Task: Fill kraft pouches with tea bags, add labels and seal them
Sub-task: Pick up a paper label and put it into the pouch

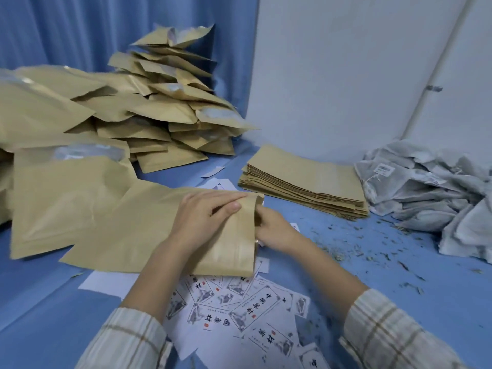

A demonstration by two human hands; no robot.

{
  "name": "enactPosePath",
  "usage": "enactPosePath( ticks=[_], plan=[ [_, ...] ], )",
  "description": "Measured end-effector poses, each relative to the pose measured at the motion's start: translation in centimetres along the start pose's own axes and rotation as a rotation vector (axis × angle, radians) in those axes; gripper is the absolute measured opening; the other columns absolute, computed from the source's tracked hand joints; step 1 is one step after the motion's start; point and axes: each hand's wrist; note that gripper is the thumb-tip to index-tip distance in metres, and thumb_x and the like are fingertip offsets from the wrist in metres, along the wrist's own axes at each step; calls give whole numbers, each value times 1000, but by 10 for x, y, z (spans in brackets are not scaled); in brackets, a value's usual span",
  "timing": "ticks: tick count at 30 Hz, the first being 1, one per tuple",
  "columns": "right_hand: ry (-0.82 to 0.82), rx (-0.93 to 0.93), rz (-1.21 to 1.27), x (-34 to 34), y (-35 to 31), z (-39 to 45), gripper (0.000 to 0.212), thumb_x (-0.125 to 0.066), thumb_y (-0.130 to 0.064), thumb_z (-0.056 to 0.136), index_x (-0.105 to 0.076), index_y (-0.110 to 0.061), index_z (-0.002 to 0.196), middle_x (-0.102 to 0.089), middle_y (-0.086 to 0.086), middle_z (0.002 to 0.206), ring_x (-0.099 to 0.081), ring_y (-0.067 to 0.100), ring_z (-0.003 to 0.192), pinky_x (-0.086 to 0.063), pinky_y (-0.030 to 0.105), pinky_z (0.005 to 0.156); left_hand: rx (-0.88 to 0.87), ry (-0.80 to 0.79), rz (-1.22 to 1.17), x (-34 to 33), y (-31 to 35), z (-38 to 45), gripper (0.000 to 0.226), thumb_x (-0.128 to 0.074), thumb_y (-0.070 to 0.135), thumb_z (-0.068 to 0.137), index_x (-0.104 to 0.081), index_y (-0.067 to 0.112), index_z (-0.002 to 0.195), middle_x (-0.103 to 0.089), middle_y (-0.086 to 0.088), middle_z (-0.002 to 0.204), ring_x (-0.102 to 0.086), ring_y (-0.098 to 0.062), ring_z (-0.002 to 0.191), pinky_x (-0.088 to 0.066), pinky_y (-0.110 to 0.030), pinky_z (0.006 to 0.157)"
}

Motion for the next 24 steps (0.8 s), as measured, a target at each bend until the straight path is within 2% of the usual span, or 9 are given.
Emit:
enactPosePath(
  ticks=[3, 5, 7, 9, 11, 14, 18, 21, 24],
  plan=[
    [175, 4, -213, 29, 43, -11, 20, -55, -15, 88, -67, -19, 104, -68, 1, 103, -58, 9, 87, -40, 13, 77, 25, 2, -23, -5, -5, 3, 21, -59, 36, 89, -67, 42, 107, -68, 20, 107, -56, 6, 100, -39, -21, 87],
    [93, -82, -508, 40, 66, -10, 34, -52, -29, 91, -58, -18, 123, -53, 3, 128, -45, 19, 118, -36, 29, 100, 31, -18, -55, -6, -5, 5, 21, -58, 38, 89, -66, 45, 107, -67, 23, 107, -58, 4, 101, -41, -24, 90],
    [-46, -135, -664, 42, 77, -7, 45, -48, -41, 92, -49, -19, 132, -43, 2, 138, -32, 24, 128, -30, 40, 107, 45, -51, -91, -7, -4, 8, 22, -58, 39, 89, -65, 46, 107, -66, 25, 108, -58, 4, 103, -42, -29, 95],
    [-32, -113, -625, 43, 79, -5, 38, -55, -42, 88, -58, -17, 117, -54, 2, 123, -41, 22, 119, -36, 37, 100, 65, -81, -128, -6, -4, 9, 21, -59, 40, 88, -65, 48, 106, -65, 26, 108, -57, 6, 104, -43, -32, 96],
    [75, -85, -445, 50, 76, -9, 18, -69, -33, 80, -59, -20, 89, -60, -1, 93, -52, 17, 91, -42, 27, 75, 95, -100, -165, -4, -3, 10, 21, -59, 42, 86, -62, 53, 105, -65, 27, 108, -55, 9, 105, -43, -29, 97],
    [214, 2, -193, 74, 65, -29, 22, -76, -21, 73, -57, -31, 73, -60, -15, 68, -51, 3, 65, -36, 12, 56, 136, -118, -221, 1, 3, 11, 25, -54, 54, 79, -62, 56, 103, -63, 31, 107, -53, 13, 106, -41, -21, 96],
    [167, 257, 65, 88, 21, -54, 29, -75, -20, 74, -68, -46, 83, -69, -25, 86, -61, -5, 85, -44, 10, 78, 176, -156, -330, 7, 17, 17, 26, -52, 54, 78, -63, 57, 102, -63, 34, 104, -53, 15, 103, -38, -5, 83],
    [122, 425, -99, 76, -6, -49, 17, -72, -9, 76, -75, -19, 90, -69, -12, 91, -58, 1, 87, -40, 5, 81, 157, -140, -367, 15, 31, 23, 25, -51, 51, 79, -63, 57, 101, -64, 35, 99, -54, 17, 98, -35, 1, 75],
    [97, 452, -362, 68, -26, -38, 18, -64, -5, 81, -74, -13, 94, -67, 7, 92, -54, 10, 88, -39, 15, 76, 128, -138, -447, 23, 45, 28, 23, -51, 45, 81, -64, 55, 98, -65, 32, 100, -56, 16, 95, -35, 0, 75]
  ],
)
Point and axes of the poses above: each hand's wrist, its own z-axis towards the middle knuckle, its own x-axis out of the back of the hand, y = z × x
